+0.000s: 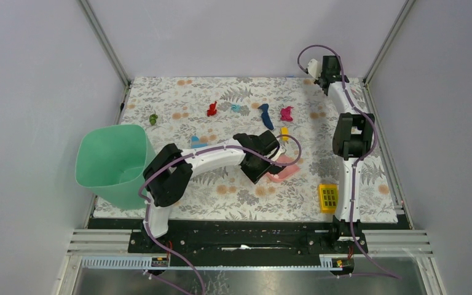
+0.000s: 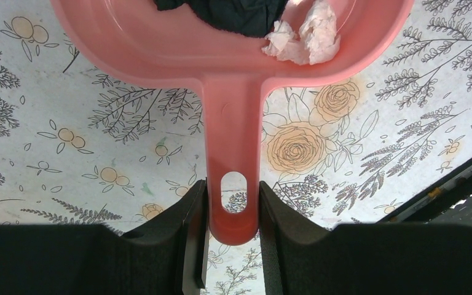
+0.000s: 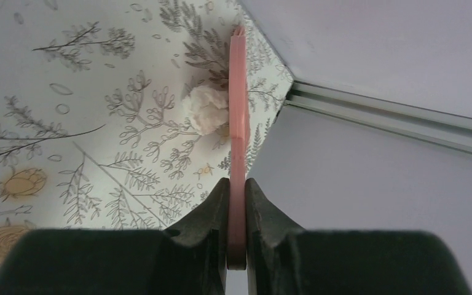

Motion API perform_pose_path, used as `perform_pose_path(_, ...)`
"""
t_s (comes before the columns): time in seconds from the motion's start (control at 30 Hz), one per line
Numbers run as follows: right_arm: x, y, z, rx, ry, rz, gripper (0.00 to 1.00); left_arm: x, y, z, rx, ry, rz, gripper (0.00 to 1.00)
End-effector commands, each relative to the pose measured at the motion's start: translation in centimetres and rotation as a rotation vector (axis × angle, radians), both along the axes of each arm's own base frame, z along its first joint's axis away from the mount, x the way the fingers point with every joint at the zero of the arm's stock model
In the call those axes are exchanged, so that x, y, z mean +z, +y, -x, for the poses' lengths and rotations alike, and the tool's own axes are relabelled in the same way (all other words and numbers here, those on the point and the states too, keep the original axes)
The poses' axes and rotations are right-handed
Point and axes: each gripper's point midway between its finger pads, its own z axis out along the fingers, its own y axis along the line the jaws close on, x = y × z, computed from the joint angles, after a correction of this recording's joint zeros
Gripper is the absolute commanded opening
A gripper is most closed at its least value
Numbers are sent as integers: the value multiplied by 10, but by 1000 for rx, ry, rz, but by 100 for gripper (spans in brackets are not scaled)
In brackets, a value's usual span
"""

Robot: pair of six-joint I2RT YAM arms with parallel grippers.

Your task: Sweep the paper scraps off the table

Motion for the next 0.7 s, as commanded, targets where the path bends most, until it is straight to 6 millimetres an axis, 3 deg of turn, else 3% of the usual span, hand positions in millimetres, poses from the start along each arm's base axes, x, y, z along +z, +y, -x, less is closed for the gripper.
perform_pose_path(0.0,29,18,21,66,30,-65,0,21,0,-1,2,-14,47,0)
perform_pose_path(0.2,26,59,106,150,240,-272,0,23,0,1,2,-8,49,0)
perform_pose_path(0.5,34,141,256,216,475,-534,0,25,7,7,-12,-4,24,0)
perform_pose_path(0.67,42,182,318,225,548,-690,0,25,5,14,-39,-6,14,0)
